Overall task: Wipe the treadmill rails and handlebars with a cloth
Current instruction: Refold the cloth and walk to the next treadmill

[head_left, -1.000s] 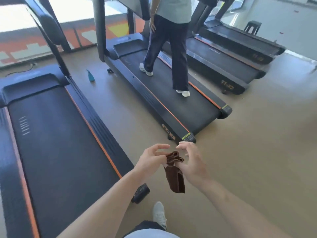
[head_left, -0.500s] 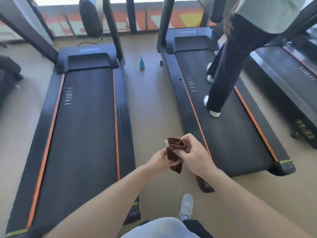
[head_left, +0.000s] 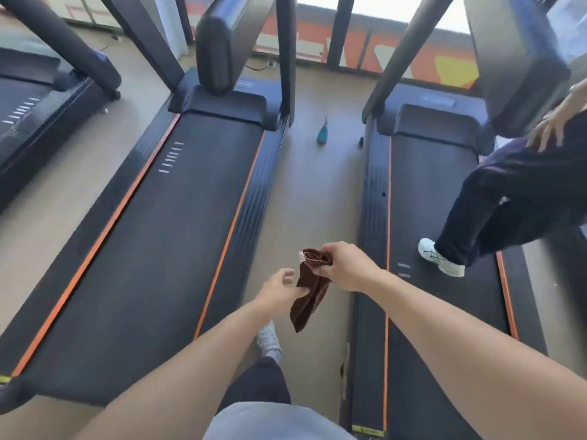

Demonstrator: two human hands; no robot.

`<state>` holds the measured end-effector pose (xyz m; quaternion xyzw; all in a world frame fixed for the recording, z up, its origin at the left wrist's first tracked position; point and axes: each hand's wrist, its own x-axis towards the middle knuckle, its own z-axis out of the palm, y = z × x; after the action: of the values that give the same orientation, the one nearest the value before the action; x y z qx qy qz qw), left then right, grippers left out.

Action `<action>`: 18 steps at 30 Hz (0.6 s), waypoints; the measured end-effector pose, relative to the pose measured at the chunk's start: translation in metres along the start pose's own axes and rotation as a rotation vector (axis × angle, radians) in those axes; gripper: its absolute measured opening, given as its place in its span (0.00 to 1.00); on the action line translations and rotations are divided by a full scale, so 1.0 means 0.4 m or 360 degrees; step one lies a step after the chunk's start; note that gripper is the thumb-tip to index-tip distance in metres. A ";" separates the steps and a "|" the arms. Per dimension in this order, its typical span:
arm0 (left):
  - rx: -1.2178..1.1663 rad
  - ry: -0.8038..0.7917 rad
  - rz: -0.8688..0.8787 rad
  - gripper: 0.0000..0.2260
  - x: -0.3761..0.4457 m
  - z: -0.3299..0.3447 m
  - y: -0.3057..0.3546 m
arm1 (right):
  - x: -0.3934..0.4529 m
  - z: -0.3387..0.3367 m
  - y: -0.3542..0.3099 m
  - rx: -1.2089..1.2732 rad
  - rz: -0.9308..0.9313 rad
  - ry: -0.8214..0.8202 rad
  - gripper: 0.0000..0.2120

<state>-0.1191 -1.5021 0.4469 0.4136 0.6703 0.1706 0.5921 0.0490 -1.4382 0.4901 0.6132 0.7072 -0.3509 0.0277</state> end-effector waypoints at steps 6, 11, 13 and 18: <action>0.0139 0.0046 0.0011 0.27 0.274 -0.155 0.179 | 0.352 -0.075 0.011 -0.0348 0.0221 -0.0061 0.08; 0.0321 0.0077 0.0039 0.26 0.459 -0.246 0.377 | 0.574 -0.212 0.006 -0.0405 0.0326 -0.0021 0.07; 0.0376 0.0079 0.0076 0.26 0.535 -0.252 0.463 | 0.668 -0.274 0.014 -0.0447 0.0366 -0.0043 0.08; 0.0502 0.0043 0.0138 0.27 0.765 -0.227 0.661 | 0.929 -0.438 0.047 -0.0547 0.0410 -0.0108 0.11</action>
<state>-0.0977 -1.0883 0.4590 0.5276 0.6782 0.0941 0.5028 0.0427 -1.0302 0.4390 0.6726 0.6711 -0.2391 0.2002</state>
